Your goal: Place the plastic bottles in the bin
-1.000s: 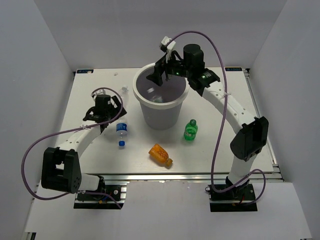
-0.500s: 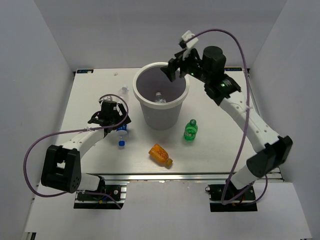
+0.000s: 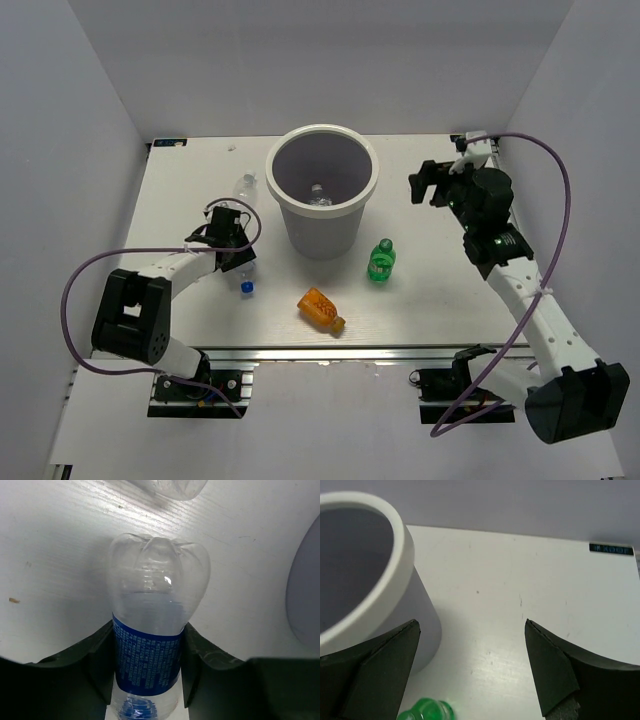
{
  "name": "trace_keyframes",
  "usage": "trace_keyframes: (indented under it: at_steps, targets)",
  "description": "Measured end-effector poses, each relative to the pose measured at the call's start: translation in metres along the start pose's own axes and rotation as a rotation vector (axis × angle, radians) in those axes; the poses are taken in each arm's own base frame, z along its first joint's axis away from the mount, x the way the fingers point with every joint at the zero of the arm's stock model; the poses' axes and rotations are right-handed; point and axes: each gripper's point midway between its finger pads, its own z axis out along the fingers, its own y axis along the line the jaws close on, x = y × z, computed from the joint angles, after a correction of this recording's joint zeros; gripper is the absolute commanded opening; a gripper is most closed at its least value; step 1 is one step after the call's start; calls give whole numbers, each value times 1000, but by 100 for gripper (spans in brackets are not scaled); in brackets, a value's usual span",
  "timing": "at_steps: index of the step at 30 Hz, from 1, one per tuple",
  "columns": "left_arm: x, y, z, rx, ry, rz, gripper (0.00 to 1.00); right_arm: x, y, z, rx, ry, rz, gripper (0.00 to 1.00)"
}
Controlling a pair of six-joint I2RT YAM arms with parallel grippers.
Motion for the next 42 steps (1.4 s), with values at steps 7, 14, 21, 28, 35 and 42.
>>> trace_keyframes:
  at_steps: [7,14,21,28,35,42]
  targets:
    - [-31,-16,-34,52,-68,-4,39,36,0,-23,-15,54,6,89]
    - [-166,-83,-162,317,-501,-59,40,28,32,-35,-205,20,-48,89]
    - [-240,-169,-268,681,-726,17,42,66,63,-28,-371,139,-115,89]
    - [-212,-260,-250,850,-609,215,72,117,90,-38,-458,254,-136,89]
    - [-186,-292,-209,838,-501,324,98,162,88,-49,-449,323,-71,89]
    - [-201,-291,-223,808,-558,347,98,149,90,-43,-445,242,-61,84]
